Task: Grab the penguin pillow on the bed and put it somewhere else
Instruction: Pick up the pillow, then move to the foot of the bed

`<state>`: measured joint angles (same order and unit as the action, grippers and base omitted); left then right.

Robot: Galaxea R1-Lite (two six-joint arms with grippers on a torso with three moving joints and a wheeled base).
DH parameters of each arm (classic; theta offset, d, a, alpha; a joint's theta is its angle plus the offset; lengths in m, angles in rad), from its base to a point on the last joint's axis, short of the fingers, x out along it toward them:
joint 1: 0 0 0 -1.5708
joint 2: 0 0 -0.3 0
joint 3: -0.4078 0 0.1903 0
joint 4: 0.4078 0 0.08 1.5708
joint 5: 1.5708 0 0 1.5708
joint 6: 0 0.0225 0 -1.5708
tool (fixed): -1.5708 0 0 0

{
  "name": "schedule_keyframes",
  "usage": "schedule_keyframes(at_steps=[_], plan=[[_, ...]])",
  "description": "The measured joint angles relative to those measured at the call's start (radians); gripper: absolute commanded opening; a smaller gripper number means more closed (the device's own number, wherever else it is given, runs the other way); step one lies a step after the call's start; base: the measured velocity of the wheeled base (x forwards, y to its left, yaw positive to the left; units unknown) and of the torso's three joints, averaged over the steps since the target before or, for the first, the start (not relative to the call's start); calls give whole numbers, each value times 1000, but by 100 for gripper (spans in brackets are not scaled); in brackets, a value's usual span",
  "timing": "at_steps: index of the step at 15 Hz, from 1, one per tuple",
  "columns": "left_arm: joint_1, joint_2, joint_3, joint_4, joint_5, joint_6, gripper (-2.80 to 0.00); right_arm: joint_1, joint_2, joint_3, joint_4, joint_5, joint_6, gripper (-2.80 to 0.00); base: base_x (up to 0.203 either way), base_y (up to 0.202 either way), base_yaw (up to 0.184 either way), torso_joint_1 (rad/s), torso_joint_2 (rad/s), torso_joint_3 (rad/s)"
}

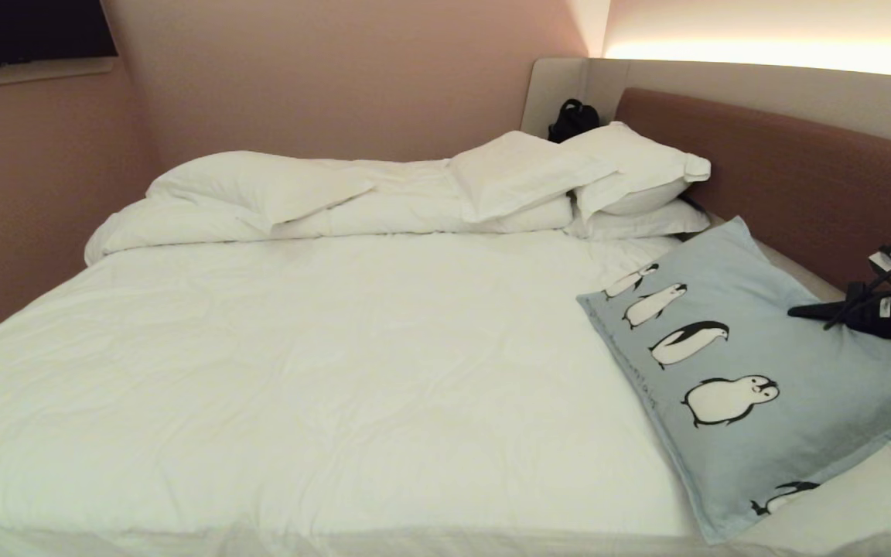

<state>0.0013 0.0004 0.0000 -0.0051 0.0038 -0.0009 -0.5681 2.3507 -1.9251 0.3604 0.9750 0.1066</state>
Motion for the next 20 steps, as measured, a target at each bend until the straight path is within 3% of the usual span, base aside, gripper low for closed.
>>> schedule_keyframes(at_steps=[7, 13, 20], plan=[[0, 0, 0, 0, 0, 0, -280, 0, -190, 2, 101, 76, 5, -280, 0, 0, 0, 0, 0, 0], [0, 0, 0, 0, 0, 0, -280, -1, -342, 4, 168, 79, 33, -280, 0, 0, 0, 0, 0, 0], [0, 0, 0, 0, 0, 0, -280, 0, -470, 15, 180, 71, 126, -280, 0, 0, 0, 0, 0, 0]])
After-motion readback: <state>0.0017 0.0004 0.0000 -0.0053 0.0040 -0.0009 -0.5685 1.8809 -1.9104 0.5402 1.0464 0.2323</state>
